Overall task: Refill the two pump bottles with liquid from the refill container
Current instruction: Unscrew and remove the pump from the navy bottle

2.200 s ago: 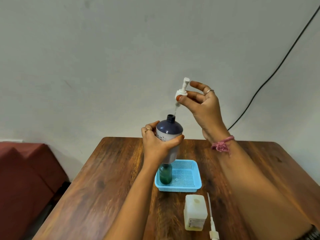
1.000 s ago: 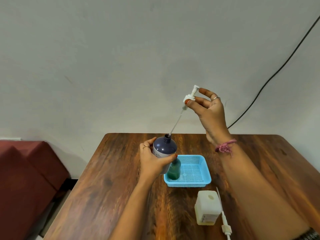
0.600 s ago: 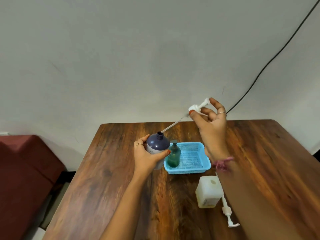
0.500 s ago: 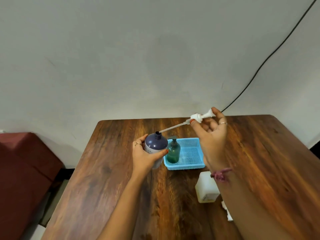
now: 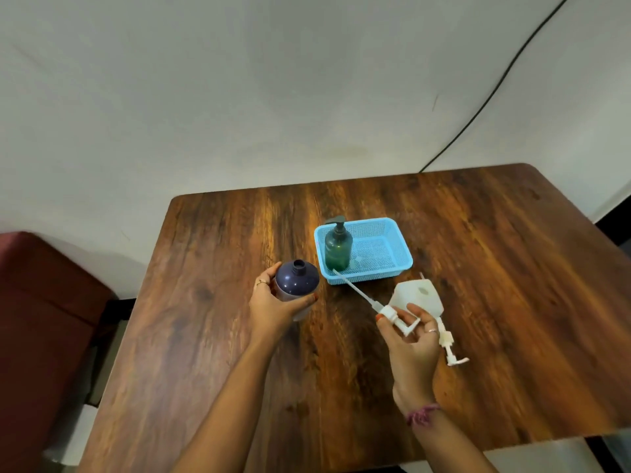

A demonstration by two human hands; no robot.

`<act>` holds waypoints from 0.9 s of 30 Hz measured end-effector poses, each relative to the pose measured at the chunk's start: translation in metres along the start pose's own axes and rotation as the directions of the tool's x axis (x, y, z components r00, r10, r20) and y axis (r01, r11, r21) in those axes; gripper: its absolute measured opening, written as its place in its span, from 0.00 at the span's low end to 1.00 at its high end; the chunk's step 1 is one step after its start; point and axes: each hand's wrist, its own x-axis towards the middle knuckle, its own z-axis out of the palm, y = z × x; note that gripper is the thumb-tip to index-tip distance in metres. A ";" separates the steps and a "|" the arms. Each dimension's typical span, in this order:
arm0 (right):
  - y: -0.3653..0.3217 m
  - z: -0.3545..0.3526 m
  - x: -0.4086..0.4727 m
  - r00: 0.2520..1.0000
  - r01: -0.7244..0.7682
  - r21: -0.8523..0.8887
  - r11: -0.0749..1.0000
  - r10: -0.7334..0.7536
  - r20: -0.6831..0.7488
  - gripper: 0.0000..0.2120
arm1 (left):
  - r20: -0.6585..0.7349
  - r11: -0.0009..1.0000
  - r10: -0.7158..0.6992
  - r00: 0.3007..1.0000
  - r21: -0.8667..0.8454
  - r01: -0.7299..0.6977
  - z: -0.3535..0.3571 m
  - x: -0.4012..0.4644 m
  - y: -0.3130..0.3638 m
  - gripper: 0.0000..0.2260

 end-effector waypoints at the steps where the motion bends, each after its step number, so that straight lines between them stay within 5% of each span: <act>1: 0.009 -0.004 -0.002 0.999 -0.027 -0.040 0.999 0.026 -0.019 0.23 | 0.016 1.000 -0.003 1.000 0.006 0.003 0.001 -0.002 -0.004 0.41; 11: 0.067 -0.023 0.002 0.975 -0.223 -0.442 0.869 0.187 -0.122 0.10 | 0.141 1.000 -0.027 0.990 0.005 0.026 0.024 -0.024 -0.021 0.39; 27: 0.110 -0.026 0.023 0.994 -0.113 -0.695 0.710 0.081 -0.078 0.12 | 0.190 0.999 -0.047 0.981 0.007 0.046 0.045 -0.035 -0.027 0.38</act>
